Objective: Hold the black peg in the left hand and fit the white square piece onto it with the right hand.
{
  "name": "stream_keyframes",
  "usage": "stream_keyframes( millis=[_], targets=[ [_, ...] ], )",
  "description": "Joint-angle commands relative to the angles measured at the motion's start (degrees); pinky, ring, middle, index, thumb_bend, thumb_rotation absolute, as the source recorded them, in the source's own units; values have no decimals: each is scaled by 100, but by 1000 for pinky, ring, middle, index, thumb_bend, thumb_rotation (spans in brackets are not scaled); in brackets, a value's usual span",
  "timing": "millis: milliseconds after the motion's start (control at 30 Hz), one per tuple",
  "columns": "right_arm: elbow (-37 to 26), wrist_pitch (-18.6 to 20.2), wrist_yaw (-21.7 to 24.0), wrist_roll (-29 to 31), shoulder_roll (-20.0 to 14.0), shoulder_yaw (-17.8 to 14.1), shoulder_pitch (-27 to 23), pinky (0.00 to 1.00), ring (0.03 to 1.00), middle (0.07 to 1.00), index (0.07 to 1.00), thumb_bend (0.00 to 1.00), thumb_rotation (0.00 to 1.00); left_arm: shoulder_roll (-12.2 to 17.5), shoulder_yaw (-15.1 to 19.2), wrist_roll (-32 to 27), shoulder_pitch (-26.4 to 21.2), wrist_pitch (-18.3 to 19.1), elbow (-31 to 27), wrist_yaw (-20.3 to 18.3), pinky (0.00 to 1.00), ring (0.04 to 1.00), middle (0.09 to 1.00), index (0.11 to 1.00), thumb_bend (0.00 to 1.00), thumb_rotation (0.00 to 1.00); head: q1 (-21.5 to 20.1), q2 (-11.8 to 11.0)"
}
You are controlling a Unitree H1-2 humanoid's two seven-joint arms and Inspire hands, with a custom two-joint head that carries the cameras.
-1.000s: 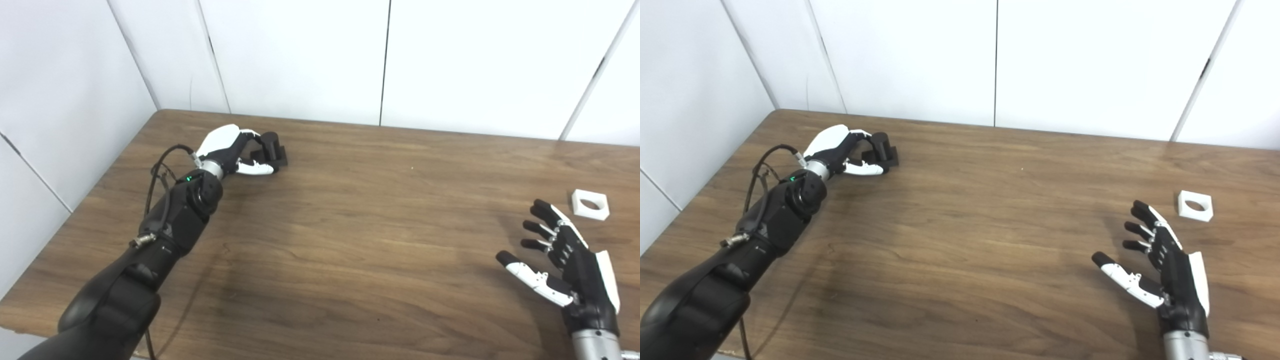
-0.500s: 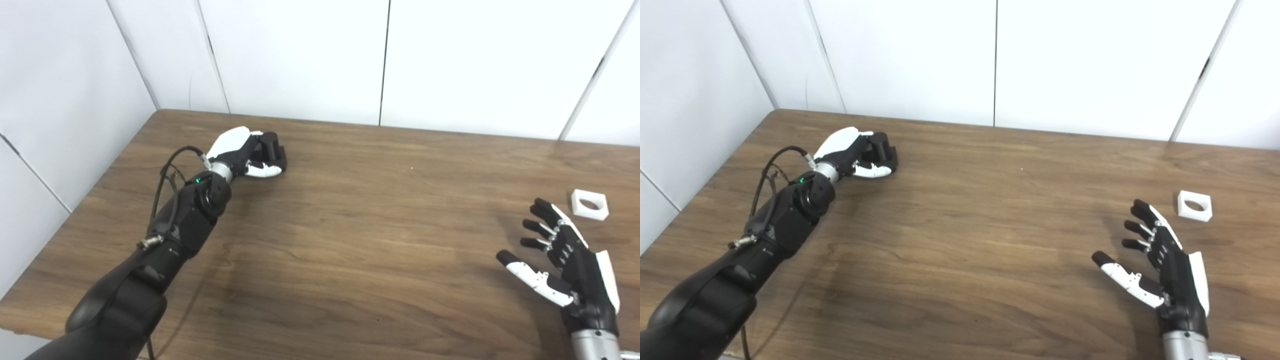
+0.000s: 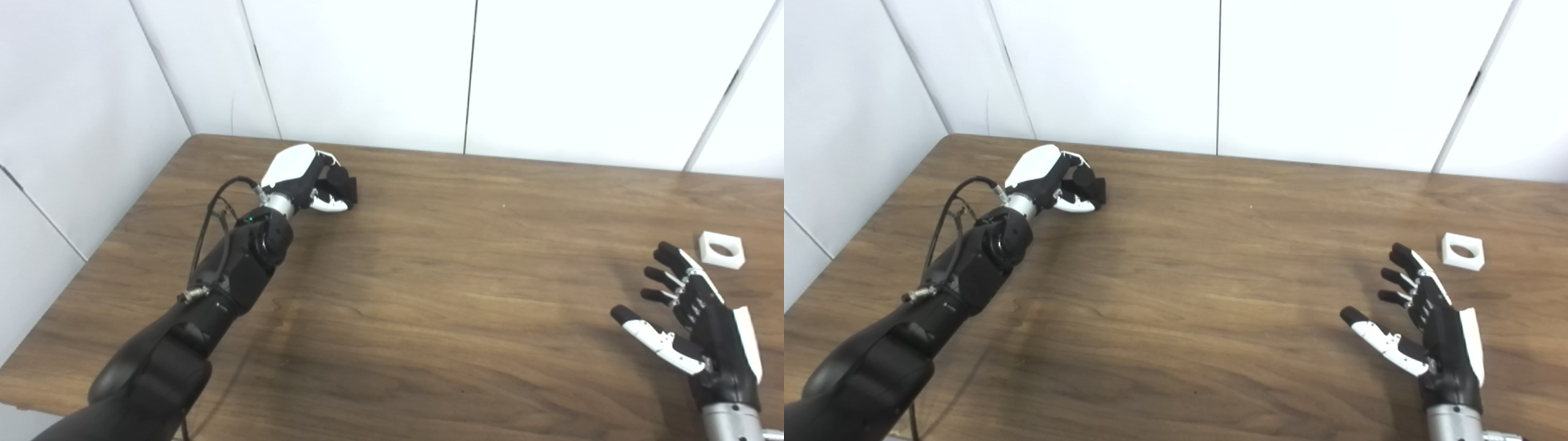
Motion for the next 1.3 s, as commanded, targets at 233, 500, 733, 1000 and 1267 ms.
stream_keyframes(
  millis=[233, 500, 733, 1000, 1267],
  targets=[
    [-110, -202, -32, -23, -47, -19, -145, 695, 809, 865, 858, 662, 277, 18, -242, 168, 161, 22, 71, -261, 720, 840, 823, 493, 509, 79, 4, 15],
    [-106, -173, 13, 47, -43, -11, -173, 706, 818, 872, 864, 663, 291, 86, -76, -522, 222, -558, -180, -983, 842, 913, 862, 494, 517, 85, -45, 14],
    [-111, -192, 3, -20, -33, 32, -178, 695, 818, 870, 860, 661, 296, 205, 85, -1289, 287, -1139, -621, -1877, 877, 939, 878, 494, 517, 87, -82, 30],
    [-85, -258, -40, -121, -15, 65, -178, 679, 799, 861, 855, 675, 328, 261, 244, -1757, 338, -1422, -1127, -2571, 837, 922, 874, 493, 517, 81, -113, 47],
    [-90, -235, -52, 2, 61, 51, -143, 682, 804, 862, 851, 692, 303, 204, 161, -1742, 328, -1603, -1527, -3019, 815, 913, 873, 493, 515, 80, -196, 79]
  ],
)
